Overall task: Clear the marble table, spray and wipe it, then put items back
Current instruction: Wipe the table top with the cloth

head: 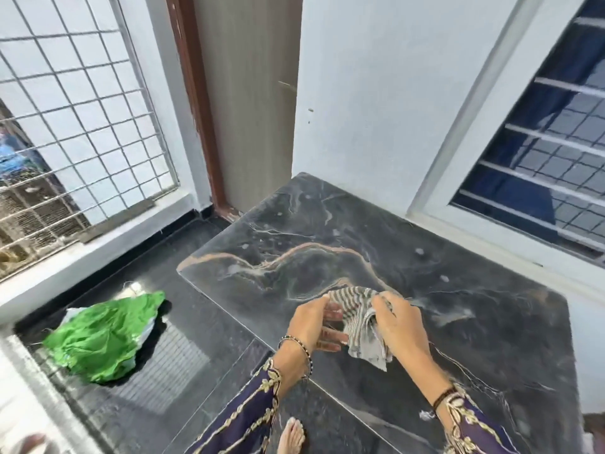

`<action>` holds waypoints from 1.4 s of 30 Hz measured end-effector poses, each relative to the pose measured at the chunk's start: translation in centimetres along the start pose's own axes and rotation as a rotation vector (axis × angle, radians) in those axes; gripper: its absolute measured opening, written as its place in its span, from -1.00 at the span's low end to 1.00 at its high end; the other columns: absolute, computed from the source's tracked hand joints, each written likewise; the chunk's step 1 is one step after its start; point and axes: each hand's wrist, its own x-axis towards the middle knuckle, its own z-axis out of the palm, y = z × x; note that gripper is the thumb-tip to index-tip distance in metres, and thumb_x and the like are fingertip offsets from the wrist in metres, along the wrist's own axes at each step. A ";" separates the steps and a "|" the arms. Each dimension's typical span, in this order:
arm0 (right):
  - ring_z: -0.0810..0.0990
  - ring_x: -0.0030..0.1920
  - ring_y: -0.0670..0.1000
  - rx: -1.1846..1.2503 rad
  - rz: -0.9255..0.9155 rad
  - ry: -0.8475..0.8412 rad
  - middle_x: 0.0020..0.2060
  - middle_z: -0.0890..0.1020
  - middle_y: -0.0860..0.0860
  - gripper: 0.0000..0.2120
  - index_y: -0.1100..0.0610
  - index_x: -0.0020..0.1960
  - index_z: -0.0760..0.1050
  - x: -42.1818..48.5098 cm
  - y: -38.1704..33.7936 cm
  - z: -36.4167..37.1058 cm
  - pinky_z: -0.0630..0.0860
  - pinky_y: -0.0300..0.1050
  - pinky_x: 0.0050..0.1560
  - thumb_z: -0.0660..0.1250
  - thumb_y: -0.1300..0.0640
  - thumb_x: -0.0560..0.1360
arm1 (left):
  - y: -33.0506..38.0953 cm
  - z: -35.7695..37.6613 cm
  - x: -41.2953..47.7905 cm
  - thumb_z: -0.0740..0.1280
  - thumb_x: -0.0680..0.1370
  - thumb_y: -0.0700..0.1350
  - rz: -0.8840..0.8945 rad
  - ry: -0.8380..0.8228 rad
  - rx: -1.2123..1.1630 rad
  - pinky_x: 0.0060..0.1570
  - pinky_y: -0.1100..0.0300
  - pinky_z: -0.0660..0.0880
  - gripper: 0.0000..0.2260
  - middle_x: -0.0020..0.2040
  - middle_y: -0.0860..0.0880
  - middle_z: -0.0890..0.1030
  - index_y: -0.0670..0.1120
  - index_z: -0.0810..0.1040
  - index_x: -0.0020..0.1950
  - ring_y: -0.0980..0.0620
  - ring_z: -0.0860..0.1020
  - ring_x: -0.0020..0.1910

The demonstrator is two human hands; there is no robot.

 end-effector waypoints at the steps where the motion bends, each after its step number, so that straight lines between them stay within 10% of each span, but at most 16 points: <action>1: 0.60 -0.01 0.14 -0.013 -0.004 0.011 -0.09 0.68 0.04 -0.75 0.06 -0.01 0.59 1.1 -1.0 0.8 0.47 0.05 -0.03 0.17 0.01 0.65 | 0.5 -1.3 0.6 0.16 0.64 0.00 -0.002 0.023 -0.005 -0.46 0.16 0.59 -0.72 -0.04 -0.07 0.65 -0.14 0.58 0.02 -0.06 0.65 -0.47; 7: 0.66 0.03 0.25 -0.226 -0.297 -0.011 -0.06 0.71 0.15 -0.69 0.06 0.32 0.47 7.4 -8.2 8.7 0.45 0.07 -0.12 0.08 -0.01 0.70 | 2.9 -10.0 5.7 0.14 0.65 -0.04 -0.050 0.181 -0.020 -0.45 0.16 0.58 -0.72 -0.03 -0.07 0.66 -0.17 0.56 0.09 -0.06 0.64 -0.46; 13: 0.56 0.28 0.13 -0.337 -0.393 -0.499 0.21 0.64 0.07 -0.63 0.10 0.33 0.48 9.7 -11.1 17.8 0.49 0.02 0.20 0.17 -0.10 0.66 | 3.5 -17.7 9.9 0.11 0.66 -0.05 -0.147 0.346 -0.007 -0.36 0.17 0.51 -0.71 -0.11 -0.05 0.66 -0.18 0.56 0.03 -0.07 0.62 -0.44; 20: 0.13 0.61 0.03 -0.306 -0.381 -0.305 0.60 0.22 0.09 -0.46 0.18 0.57 0.27 12.0 -11.0 22.5 -0.01 -0.20 0.55 0.16 -0.06 0.67 | 4.9 -20.5 12.7 0.16 0.65 -0.06 -0.180 0.395 -0.053 -0.45 0.20 0.54 -0.72 -0.18 -0.10 0.68 -0.19 0.58 -0.06 -0.07 0.62 -0.44; 26: -0.34 0.61 0.16 -0.448 -0.235 -0.336 0.60 -0.30 0.21 -0.13 0.13 0.64 -0.29 10.9 -11.2 27.5 -0.26 0.08 0.62 -0.07 -0.40 0.60 | 5.8 -22.9 15.0 0.17 0.64 -0.04 -0.164 0.368 0.004 -0.44 0.17 0.55 -0.71 -0.14 -0.08 0.71 -0.14 0.61 -0.10 -0.02 0.62 -0.43; 37: -0.27 0.62 -0.02 -0.355 -0.017 -0.168 0.63 -0.18 -0.08 -0.53 -0.20 0.57 -0.25 14.8 -12.4 30.6 -0.28 0.05 0.61 -0.14 -0.05 0.73 | 9.4 -31.0 16.7 0.19 0.63 -0.07 -0.092 0.280 0.048 -0.44 0.20 0.54 -0.73 -0.21 -0.06 0.71 -0.09 0.61 -0.15 0.02 0.61 -0.46; 42: -0.16 0.64 0.18 -0.610 -0.263 -0.162 0.65 -0.10 0.01 -0.44 -0.11 0.64 -0.13 13.9 -16.1 34.0 -0.06 0.21 0.61 -0.18 -0.12 0.66 | 11.2 -34.6 16.6 0.18 0.65 -0.04 0.015 0.257 0.005 -0.51 0.24 0.53 -0.70 -0.27 -0.02 0.71 -0.10 0.62 -0.14 0.04 0.60 -0.48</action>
